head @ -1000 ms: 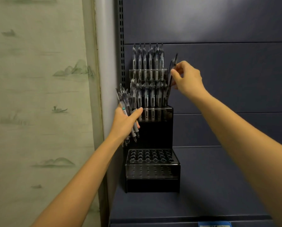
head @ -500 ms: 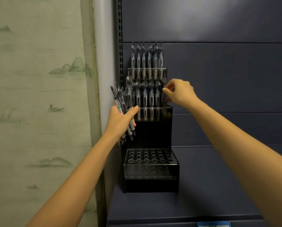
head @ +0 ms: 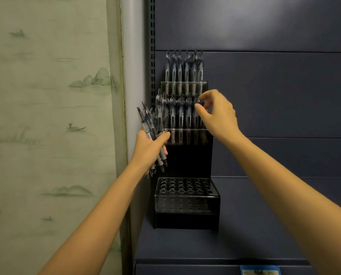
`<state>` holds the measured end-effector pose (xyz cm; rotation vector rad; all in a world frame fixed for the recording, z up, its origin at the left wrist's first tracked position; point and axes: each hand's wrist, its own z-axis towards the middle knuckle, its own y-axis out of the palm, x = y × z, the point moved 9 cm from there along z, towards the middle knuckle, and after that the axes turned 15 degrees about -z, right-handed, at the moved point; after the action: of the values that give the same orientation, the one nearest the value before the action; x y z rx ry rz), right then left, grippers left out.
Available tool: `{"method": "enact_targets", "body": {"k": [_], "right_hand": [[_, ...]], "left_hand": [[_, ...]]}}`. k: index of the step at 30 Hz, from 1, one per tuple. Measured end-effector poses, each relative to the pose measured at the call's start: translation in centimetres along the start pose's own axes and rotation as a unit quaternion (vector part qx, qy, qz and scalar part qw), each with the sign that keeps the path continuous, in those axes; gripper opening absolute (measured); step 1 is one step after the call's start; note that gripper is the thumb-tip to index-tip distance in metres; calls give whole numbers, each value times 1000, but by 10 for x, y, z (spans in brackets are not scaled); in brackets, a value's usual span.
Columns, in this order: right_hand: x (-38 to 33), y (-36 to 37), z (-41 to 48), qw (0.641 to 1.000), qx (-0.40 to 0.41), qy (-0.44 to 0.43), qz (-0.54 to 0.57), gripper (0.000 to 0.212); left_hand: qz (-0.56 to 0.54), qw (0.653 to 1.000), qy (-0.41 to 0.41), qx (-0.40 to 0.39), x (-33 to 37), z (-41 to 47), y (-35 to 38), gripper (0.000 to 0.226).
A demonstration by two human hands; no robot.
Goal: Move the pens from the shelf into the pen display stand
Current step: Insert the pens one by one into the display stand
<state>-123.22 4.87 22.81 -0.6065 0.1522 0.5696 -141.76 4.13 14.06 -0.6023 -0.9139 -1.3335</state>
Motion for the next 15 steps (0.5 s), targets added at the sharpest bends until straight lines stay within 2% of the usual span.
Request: {"method": "enact_targets", "body": {"k": [2,7,11,15], "right_hand": [[-17,11,-5,998,-44,-25,35,15],[-57,45,-23,981,-161,-90,59,30],[-67,61,-31,966,-200,-66,151,25],[-73,71,-32,967,-200,-47,148,19]], "left_hand": [[-1,1000,-4,4,1,-3,-1,26],[-22,1000,-11,6,2,-10,-5,20],[-18,1000,-9,-4,1,-12,-15,17],[-10,1000,-16,-8,-1,-9,-25,17]]}}
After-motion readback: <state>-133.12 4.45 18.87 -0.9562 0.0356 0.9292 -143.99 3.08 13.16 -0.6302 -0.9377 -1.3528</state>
